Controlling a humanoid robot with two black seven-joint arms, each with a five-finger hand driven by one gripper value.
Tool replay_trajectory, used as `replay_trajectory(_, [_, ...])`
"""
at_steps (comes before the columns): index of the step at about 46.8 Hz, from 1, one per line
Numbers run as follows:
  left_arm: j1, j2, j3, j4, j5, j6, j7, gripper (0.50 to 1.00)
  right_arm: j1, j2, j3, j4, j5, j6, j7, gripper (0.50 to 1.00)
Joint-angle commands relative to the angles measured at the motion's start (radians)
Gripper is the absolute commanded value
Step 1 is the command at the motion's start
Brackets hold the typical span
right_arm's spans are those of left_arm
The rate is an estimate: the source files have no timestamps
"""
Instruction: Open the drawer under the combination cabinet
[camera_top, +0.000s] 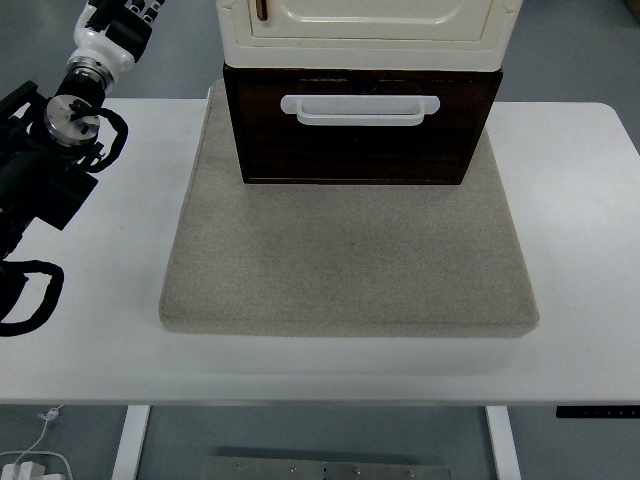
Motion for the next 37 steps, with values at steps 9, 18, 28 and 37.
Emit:
replay_trajectory(9, [0.002,0.002,0.000,-0.005,0.002,-0.005,0.001,1.000,0.000,0.000,0.000,0.000,0.000,0.000,0.000,0.928])
replay_trajectory(18, [0.000,0.002,-0.003,-0.006,0.001,-0.015,0.001,1.000,0.000,0.000,-0.002,0.000,0.000,0.000,0.000,0.928])
replay_trajectory(28, [0.008,0.014,0.000,0.003,0.005,-0.052,-0.001,1.000,0.000,0.000,-0.002,0.000,0.000,0.000,-0.002,0.928])
replay_trajectory(37, [0.020,0.023,0.000,0.007,0.008,-0.057,0.001,1.000,0.000,0.000,-0.002,0.000,0.000,0.000,-0.002,0.928])
